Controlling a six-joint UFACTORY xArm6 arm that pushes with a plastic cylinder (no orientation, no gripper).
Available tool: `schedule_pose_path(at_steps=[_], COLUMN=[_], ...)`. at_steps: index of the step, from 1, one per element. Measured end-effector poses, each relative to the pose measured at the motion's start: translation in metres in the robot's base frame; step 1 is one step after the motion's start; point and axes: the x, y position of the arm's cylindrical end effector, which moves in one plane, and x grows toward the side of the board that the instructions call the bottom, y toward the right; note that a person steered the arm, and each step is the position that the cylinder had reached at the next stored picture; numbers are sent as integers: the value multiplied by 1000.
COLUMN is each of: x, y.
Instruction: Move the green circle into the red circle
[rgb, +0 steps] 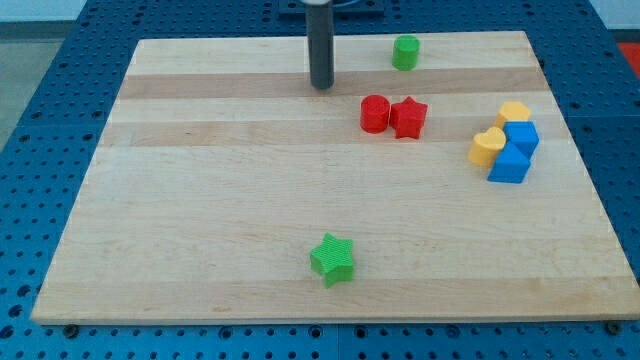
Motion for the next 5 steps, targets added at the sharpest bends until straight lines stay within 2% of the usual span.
schedule_pose_path(at_steps=[1,3,5], x=[-36,-76,-71], y=[27,97,140])
